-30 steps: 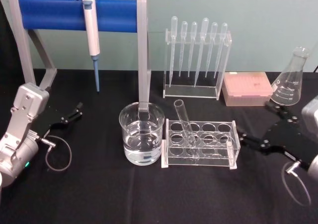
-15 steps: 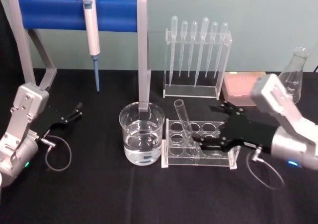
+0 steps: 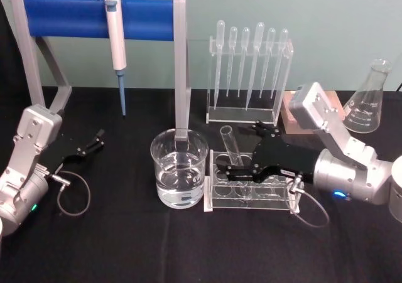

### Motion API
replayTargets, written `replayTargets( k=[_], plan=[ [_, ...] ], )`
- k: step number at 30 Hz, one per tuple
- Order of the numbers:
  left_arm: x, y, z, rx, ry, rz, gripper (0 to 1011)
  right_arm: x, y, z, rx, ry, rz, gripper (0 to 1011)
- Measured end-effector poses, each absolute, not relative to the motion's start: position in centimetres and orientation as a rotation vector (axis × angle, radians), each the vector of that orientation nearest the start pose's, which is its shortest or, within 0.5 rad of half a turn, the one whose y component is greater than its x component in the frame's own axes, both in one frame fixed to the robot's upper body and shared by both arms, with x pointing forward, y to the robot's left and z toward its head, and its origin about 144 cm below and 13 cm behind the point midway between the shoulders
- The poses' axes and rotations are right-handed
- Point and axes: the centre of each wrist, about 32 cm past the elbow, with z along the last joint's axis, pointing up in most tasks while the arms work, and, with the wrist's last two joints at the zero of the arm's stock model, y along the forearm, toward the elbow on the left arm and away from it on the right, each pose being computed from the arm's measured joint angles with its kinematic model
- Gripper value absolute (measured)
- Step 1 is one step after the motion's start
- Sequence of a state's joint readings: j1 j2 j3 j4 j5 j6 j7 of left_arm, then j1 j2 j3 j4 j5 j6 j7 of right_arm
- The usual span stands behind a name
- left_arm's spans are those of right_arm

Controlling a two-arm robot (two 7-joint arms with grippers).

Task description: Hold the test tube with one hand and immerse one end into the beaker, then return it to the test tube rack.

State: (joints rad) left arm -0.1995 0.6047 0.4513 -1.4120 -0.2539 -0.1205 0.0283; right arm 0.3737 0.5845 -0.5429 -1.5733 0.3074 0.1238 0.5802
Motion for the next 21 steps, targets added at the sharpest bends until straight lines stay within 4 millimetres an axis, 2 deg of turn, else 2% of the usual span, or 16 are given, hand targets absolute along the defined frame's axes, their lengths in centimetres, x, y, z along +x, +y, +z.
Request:
replayTargets(
  k=[4, 11, 12, 14, 21],
  plan=[
    [48.86, 30.97, 113.98, 0.304, -0.285, 1.248, 1000, 51.81, -24.62, 122.26, -0.335, -0.196, -0.559, 994],
    [48.86, 30.97, 113.98, 0.304, -0.285, 1.248, 1000, 51.34, -24.42, 122.28, -0.342, -0.202, -0.564, 844],
    [48.86, 30.97, 113.98, 0.304, -0.285, 1.248, 1000, 51.30, -24.46, 122.28, -0.343, -0.201, -0.567, 790],
    [48.86, 30.97, 113.98, 0.304, -0.285, 1.248, 1000, 51.24, -24.48, 122.30, -0.343, -0.199, -0.571, 760],
    [48.86, 30.97, 113.98, 0.304, -0.285, 1.248, 1000, 51.18, -24.56, 122.25, -0.335, -0.194, -0.577, 518]
  ],
)
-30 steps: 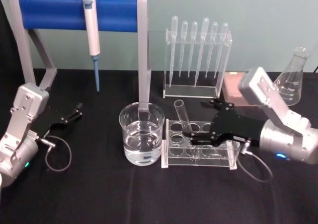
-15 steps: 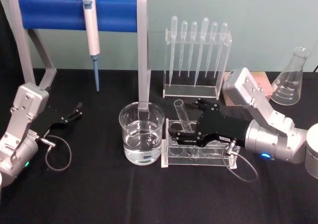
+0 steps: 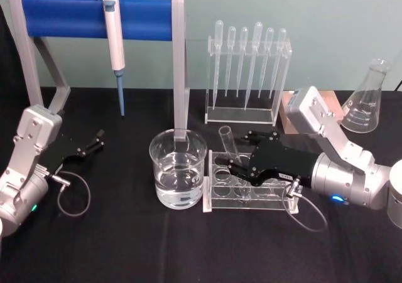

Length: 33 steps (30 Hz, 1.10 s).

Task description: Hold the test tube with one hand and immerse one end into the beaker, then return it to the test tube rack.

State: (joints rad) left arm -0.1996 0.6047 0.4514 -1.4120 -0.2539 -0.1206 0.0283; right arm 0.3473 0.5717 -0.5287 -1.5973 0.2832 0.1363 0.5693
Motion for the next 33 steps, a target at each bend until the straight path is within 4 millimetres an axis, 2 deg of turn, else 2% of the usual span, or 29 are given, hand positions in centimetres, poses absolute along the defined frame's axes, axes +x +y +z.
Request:
replayTargets(
  k=[1, 3, 5, 6, 10, 15, 24, 33],
  plan=[
    [48.9, 31.0, 114.0, 0.304, -0.285, 1.248, 1000, 51.2, -24.6, 122.2, -0.333, -0.192, -0.577, 507],
    [48.9, 31.0, 114.0, 0.304, -0.285, 1.248, 1000, 51.2, -24.6, 122.2, -0.329, -0.189, -0.579, 419],
    [48.9, 31.0, 114.0, 0.304, -0.285, 1.248, 1000, 51.2, -24.6, 122.2, -0.325, -0.188, -0.579, 396],
    [48.9, 31.0, 114.0, 0.304, -0.285, 1.248, 1000, 51.2, -24.7, 122.2, -0.323, -0.188, -0.580, 315],
    [48.9, 31.0, 114.0, 0.304, -0.285, 1.248, 1000, 51.2, -24.7, 122.2, -0.314, -0.186, -0.583, 229],
    [48.9, 31.0, 114.0, 0.304, -0.285, 1.248, 1000, 50.9, -24.9, 122.4, -0.281, -0.181, -0.598, 225],
    [48.9, 31.0, 114.0, 0.304, -0.285, 1.248, 1000, 49.4, -25.9, 123.0, -0.092, -0.137, -0.660, 225],
    [48.9, 31.0, 114.0, 0.304, -0.285, 1.248, 1000, 48.6, -26.2, 124.7, 0.027, -0.115, -0.697, 225]
  ],
)
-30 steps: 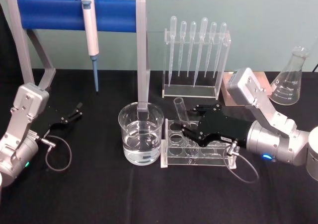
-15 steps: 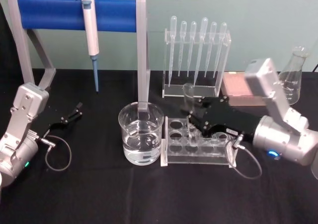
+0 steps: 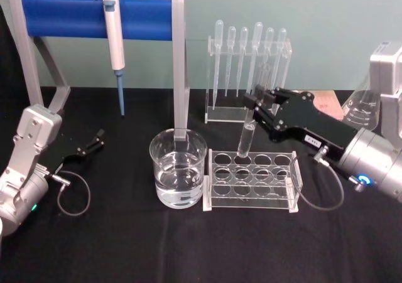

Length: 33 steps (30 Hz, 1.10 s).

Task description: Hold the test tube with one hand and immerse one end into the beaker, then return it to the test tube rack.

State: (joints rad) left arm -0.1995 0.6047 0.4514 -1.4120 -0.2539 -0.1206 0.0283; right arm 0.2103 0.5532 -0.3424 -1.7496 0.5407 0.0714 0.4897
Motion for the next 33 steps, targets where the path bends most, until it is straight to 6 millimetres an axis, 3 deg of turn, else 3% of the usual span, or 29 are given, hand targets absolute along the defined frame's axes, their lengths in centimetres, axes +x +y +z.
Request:
replayTargets(
  k=[11, 33],
  plan=[
    [48.9, 31.0, 114.0, 0.304, -0.285, 1.248, 1000, 49.3, -26.0, 126.1, -0.016, -0.094, -0.726, 226],
    [48.9, 31.0, 114.0, 0.304, -0.285, 1.248, 1000, 49.2, -26.0, 126.1, -0.013, -0.096, -0.725, 225]
  ],
)
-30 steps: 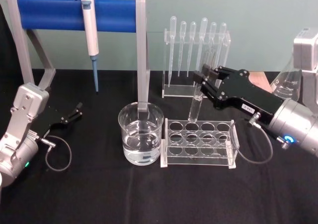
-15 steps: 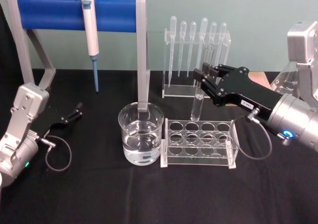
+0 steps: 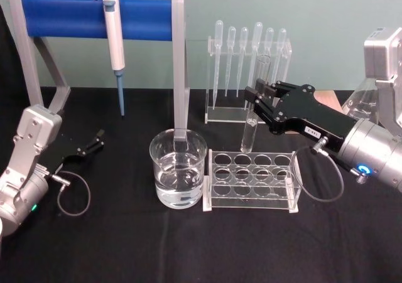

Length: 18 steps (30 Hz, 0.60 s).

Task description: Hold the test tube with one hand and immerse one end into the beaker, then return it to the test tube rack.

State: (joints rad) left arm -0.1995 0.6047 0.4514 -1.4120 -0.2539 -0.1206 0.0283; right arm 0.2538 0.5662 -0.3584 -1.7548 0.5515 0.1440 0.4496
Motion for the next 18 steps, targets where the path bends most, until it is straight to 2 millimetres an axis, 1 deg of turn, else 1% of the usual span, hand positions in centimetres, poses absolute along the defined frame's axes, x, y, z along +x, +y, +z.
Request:
replayTargets(
  k=[18],
  plan=[
    [48.86, 30.97, 113.98, 0.304, -0.285, 1.248, 1000, 49.18, -26.02, 126.03, -0.011, -0.097, -0.722, 225]
  ],
)
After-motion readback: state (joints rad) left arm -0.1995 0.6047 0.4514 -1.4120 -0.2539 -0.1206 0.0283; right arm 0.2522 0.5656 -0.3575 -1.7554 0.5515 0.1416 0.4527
